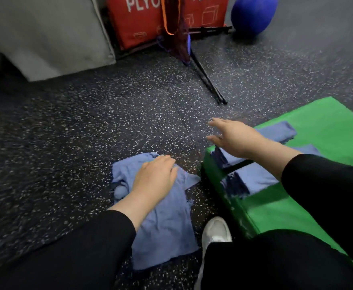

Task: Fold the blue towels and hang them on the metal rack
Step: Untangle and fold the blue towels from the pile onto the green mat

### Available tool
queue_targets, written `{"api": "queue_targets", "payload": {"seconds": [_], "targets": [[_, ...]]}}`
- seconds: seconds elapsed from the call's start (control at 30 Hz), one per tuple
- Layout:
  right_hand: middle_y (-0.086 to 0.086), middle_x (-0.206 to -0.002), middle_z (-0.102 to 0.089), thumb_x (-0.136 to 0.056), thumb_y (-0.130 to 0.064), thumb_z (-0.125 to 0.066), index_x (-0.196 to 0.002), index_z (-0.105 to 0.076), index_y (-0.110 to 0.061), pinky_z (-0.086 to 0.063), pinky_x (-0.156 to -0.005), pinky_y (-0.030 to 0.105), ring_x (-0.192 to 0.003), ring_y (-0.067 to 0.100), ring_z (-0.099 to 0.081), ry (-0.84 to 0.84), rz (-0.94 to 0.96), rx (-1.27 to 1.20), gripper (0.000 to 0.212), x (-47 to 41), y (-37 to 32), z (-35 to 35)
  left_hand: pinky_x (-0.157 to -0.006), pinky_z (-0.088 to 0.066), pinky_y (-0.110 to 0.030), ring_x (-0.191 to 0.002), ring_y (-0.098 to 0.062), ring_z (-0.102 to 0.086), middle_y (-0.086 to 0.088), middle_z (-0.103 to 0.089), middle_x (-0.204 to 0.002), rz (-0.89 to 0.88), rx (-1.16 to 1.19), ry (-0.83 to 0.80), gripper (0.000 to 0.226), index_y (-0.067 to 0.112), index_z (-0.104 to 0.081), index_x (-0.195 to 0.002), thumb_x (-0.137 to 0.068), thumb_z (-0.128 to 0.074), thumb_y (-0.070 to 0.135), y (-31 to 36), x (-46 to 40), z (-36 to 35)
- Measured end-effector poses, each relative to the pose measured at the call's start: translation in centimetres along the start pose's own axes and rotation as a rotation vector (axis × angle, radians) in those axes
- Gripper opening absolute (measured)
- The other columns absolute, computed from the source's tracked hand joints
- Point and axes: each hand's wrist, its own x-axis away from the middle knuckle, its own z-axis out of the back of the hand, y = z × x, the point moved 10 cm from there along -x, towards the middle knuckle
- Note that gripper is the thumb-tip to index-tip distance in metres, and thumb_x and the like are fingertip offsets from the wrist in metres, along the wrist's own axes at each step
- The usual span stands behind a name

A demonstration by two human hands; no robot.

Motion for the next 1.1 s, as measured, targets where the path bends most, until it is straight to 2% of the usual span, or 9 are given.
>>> {"api": "queue_targets", "payload": {"seconds": [0.03,0.1,0.27,0.33,0.53,0.67,0.77,0.87,1.1], "targets": [[0.008,-0.156,-0.044,-0.102,-0.049,-0.049,-0.152,-0.039,-0.020,-0.041,-0.110,0.042,-0.138,0.030,-0.046,-0.076,0.037,0.026,0.059,-0.8,-2.6,-0.3,-0.093,-0.048,-0.043,-0.119,-0.030,-0.062,-0.004,-0.068,-0.123,0.039,-0.020,-0.005,0.037,0.015,-0.066,-0.114,-0.103,-0.039,0.037,-1.9,0.7,0.6],[0.010,-0.140,-0.059,-0.101,-0.049,-0.050,-0.148,-0.045,-0.020,-0.047,-0.098,0.039,-0.126,0.032,-0.056,-0.231,0.085,0.115,0.055,-2.3,-7.5,-1.4,-0.090,-0.047,-0.040,-0.112,-0.030,-0.063,-0.004,-0.069,-0.117,0.115,-0.081,-0.038,0.030,0.016,-0.065,-0.112,-0.104,-0.043,0.035,-5.7,2.0,1.3],[0.013,-0.129,-0.063,-0.102,-0.043,-0.051,-0.131,-0.058,-0.009,-0.049,-0.094,0.038,-0.117,0.034,-0.059,-0.359,0.136,0.217,0.045,-6.1,-15.8,-6.0,-0.090,-0.049,-0.041,-0.113,-0.033,-0.061,-0.009,-0.066,-0.121,0.209,-0.141,-0.112,0.030,0.013,-0.064,-0.114,-0.102,-0.046,0.034,-13.6,5.0,-0.1],[0.015,-0.130,-0.062,-0.102,-0.041,-0.051,-0.129,-0.058,-0.007,-0.047,-0.092,0.037,-0.117,0.034,-0.058,-0.374,0.128,0.182,0.044,-7.5,-17.4,-9.6,-0.090,-0.051,-0.043,-0.113,-0.033,-0.061,-0.010,-0.065,-0.122,0.250,-0.095,-0.117,0.029,0.013,-0.065,-0.114,-0.100,-0.048,0.032,-16.3,5.9,-1.6],[0.010,-0.149,-0.049,-0.105,-0.037,-0.046,-0.152,-0.039,-0.014,-0.038,-0.105,0.036,-0.135,0.031,-0.046,-0.536,0.081,0.145,0.052,-7.4,-17.5,-23.3,-0.090,-0.047,-0.043,-0.118,-0.034,-0.056,-0.009,-0.060,-0.127,0.317,0.006,-0.229,0.031,0.016,-0.062,-0.120,-0.099,-0.050,0.033,-20.2,6.8,-6.8],[0.010,-0.145,-0.049,-0.103,-0.034,-0.050,-0.150,-0.039,-0.016,-0.042,-0.106,0.044,-0.134,0.031,-0.047,-0.546,-0.029,0.047,0.052,-8.6,-16.3,-28.4,-0.095,-0.045,-0.044,-0.122,-0.032,-0.052,-0.009,-0.057,-0.130,0.358,0.070,-0.276,0.029,0.014,-0.061,-0.119,-0.099,-0.049,0.032,-21.9,6.0,-9.4],[0.017,-0.138,-0.054,-0.101,-0.023,-0.052,-0.140,-0.047,-0.005,-0.042,-0.102,0.038,-0.126,0.035,-0.052,-0.387,-0.217,-0.138,0.043,-10.7,-14.6,-29.1,-0.096,-0.045,-0.045,-0.123,-0.030,-0.051,-0.008,-0.055,-0.131,0.361,0.074,-0.279,0.029,0.014,-0.060,-0.119,-0.101,-0.048,0.034,-22.9,5.1,-10.8],[0.023,-0.135,-0.054,-0.099,-0.017,-0.054,-0.137,-0.048,0.000,-0.043,-0.099,0.037,-0.123,0.038,-0.053,-0.245,-0.439,-0.336,0.042,-11.8,-11.4,-29.7,-0.094,-0.046,-0.045,-0.122,-0.032,-0.051,-0.008,-0.054,-0.131,0.353,0.060,-0.264,0.027,0.014,-0.059,-0.117,-0.101,-0.048,0.034,-23.4,3.8,-12.1],[0.025,-0.132,-0.058,-0.100,-0.013,-0.054,-0.142,-0.043,0.002,-0.045,-0.095,0.035,-0.121,0.039,-0.056,-0.309,-0.605,-0.512,0.045,-11.7,-7.6,-33.0,-0.097,-0.047,-0.045,-0.124,-0.031,-0.051,-0.006,-0.053,-0.131,0.286,0.115,-0.284,0.031,0.016,-0.059,-0.124,-0.102,-0.048,0.035,-20.7,0.7,-15.0]]}}
